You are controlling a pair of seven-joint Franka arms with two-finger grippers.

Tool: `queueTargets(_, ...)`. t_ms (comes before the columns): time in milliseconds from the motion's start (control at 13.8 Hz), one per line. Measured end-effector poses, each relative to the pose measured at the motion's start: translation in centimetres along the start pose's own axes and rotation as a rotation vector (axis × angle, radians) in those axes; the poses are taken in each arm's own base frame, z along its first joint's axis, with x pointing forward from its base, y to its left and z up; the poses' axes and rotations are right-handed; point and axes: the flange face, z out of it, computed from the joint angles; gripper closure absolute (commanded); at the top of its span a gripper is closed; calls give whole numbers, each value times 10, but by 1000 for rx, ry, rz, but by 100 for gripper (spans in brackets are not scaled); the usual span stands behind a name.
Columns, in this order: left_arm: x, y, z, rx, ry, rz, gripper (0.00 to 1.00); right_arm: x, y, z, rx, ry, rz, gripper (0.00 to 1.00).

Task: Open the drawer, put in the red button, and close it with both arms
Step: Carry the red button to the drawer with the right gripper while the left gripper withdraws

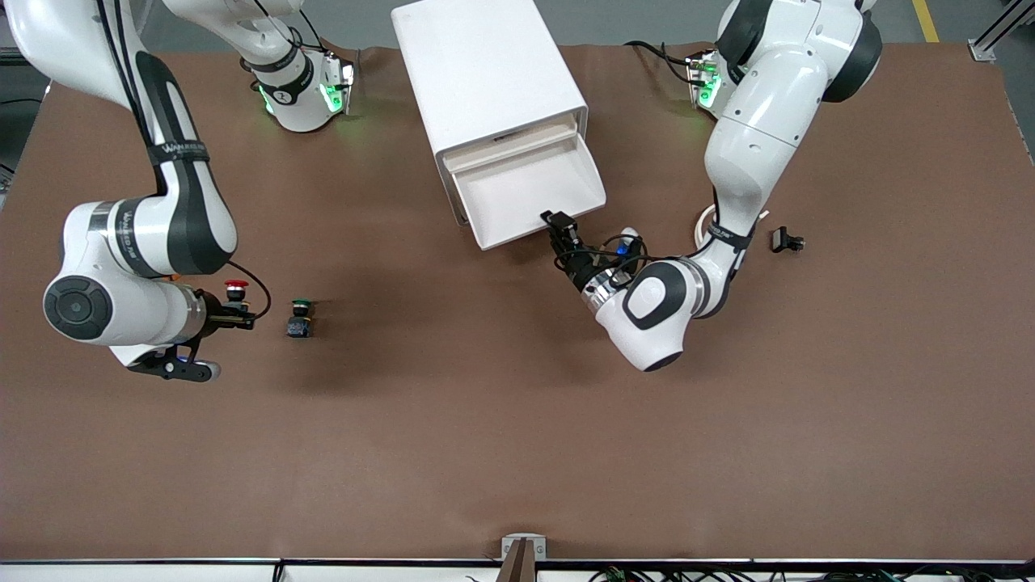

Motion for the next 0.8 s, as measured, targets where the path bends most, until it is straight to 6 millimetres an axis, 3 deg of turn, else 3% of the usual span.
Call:
queueTargets(145, -1, -2, -10, -17, -20, 12, 0, -20, -32, -24, -35, -35, 61, 72)
queueTargets(362, -2, -11, -37, -41, -58, 47, 0, -67, -103, -59, -94, -40, 178, 72)
queueTargets(506, -1, -21, -64, -65, -94, 75, 0, -115, -169, -72, -128, -3, 266, 73)
queueTargets(651, 7, -29, -97, -97, -132, 114, 0, -168, -234, -70, -139, 29, 361, 75)
queueTargets(796, 21, -41, -129, -171, -126, 172, 0, -218, -285, -67, -99, -2, 473, 76)
